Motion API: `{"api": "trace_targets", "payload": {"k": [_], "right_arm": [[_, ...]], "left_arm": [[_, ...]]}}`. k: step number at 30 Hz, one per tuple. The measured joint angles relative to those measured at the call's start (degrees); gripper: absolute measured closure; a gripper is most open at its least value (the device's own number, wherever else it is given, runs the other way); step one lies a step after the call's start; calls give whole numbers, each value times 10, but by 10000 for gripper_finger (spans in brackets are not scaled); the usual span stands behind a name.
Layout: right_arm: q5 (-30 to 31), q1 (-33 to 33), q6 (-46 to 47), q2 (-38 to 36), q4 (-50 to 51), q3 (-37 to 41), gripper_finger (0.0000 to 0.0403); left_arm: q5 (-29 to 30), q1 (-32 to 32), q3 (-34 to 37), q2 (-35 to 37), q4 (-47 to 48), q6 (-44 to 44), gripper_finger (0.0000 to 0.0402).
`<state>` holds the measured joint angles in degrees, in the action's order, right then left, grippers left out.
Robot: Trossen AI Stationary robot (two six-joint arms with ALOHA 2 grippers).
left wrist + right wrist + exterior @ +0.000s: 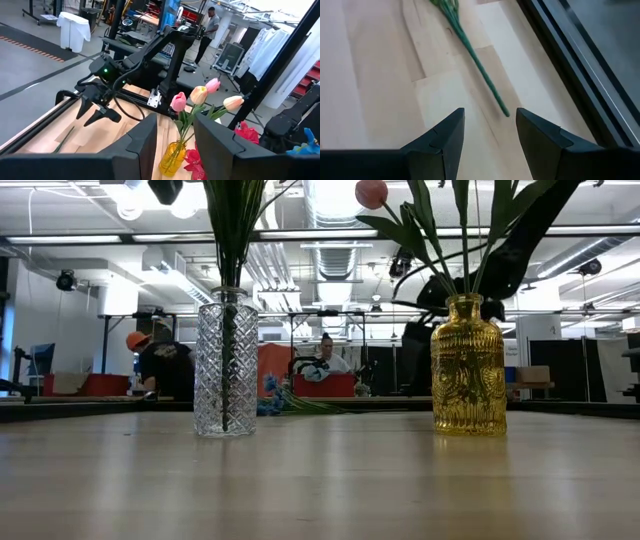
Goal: Sort flowers into vase by color
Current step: Put the blue flower into the transparent vase
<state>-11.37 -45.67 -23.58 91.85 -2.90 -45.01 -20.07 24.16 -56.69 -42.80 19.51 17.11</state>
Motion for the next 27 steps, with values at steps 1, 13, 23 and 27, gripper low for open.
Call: {"api": "trace_targets", "payload": {"k": [1,13,23,27], "right_arm": [[0,0,0,4,-1,-3,232],[10,-1,-20,57,-3,-46,185],[25,-1,-63,77,9,-53,178],[23,-1,-74,87,10,-54,193]], "left_arm": [[0,0,0,-1,0,-1,287],[0,0,0,-24,-2,-1,287],[0,0,0,-34,-5,-19,287],[0,0,0,-33,-5,-18,287]]}}
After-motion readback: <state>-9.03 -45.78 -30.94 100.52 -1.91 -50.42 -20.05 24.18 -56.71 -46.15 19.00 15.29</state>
